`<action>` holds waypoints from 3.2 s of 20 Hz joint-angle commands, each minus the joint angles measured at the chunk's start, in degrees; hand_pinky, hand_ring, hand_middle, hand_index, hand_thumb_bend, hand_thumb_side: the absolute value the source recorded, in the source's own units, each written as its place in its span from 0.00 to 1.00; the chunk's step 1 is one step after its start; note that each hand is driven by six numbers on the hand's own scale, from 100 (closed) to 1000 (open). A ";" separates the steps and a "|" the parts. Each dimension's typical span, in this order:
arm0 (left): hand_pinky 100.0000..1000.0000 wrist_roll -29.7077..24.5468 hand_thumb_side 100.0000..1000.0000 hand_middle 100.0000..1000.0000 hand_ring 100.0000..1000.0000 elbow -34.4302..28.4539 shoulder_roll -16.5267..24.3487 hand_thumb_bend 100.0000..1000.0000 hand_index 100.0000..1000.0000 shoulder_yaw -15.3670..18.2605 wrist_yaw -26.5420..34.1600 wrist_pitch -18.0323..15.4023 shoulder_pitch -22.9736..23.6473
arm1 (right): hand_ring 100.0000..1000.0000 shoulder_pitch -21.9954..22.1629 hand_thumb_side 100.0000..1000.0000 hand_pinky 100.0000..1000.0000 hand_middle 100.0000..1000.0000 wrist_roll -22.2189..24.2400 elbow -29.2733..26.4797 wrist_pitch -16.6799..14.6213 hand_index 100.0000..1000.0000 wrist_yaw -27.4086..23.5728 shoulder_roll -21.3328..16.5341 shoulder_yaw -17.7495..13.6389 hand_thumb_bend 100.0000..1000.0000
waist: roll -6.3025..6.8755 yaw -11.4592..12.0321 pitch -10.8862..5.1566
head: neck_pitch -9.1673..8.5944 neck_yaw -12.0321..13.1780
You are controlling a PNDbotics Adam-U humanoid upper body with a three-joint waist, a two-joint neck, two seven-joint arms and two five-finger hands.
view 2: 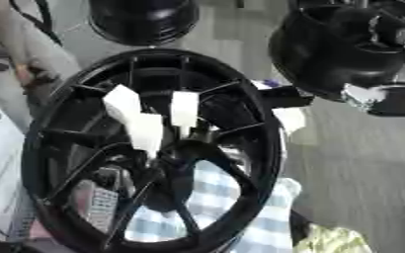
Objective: Pull the pin out of the wheel hub.
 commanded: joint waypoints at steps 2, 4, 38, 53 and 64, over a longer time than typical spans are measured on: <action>0.72 -0.62 0.38 0.76 0.74 -0.83 0.71 0.33 0.85 -0.13 0.12 -0.06 -0.35 | 0.84 -3.97 0.38 0.77 0.81 3.16 0.64 -0.45 0.96 -1.34 -2.75 2.76 0.23 | 0.15 0.17 -0.76 | 0.29 -0.49; 0.72 -0.78 0.38 0.76 0.74 -0.80 0.69 0.33 0.85 -0.21 0.12 -0.06 -0.40 | 0.84 -6.02 0.38 0.77 0.82 5.07 1.50 -0.50 0.96 -1.93 -2.95 4.54 0.24 | 0.14 0.33 -0.77 | 0.29 -0.64; 0.73 -1.99 0.39 0.76 0.74 -0.49 0.18 0.32 0.85 -0.76 0.47 0.01 -0.70 | 0.86 -22.71 0.41 0.80 0.82 18.82 18.77 -1.84 0.98 -4.99 13.30 16.61 0.25 | 0.22 2.20 -0.88 | 0.29 -1.41; 0.73 -2.13 0.39 0.76 0.74 -0.44 0.13 0.32 0.85 -0.75 0.43 0.05 -0.64 | 0.85 -22.75 0.42 0.79 0.80 19.90 20.95 -2.70 0.98 -4.33 15.83 17.34 0.25 | 0.08 2.11 -0.80 | 0.29 -1.41; 0.73 -2.25 0.39 0.77 0.74 -0.44 0.13 0.32 0.85 -0.77 0.46 0.07 -0.61 | 0.85 -22.30 0.43 0.79 0.80 23.12 18.74 -3.47 0.98 -3.34 17.03 18.72 0.24 | 0.03 1.90 -0.75 | 0.29 -1.39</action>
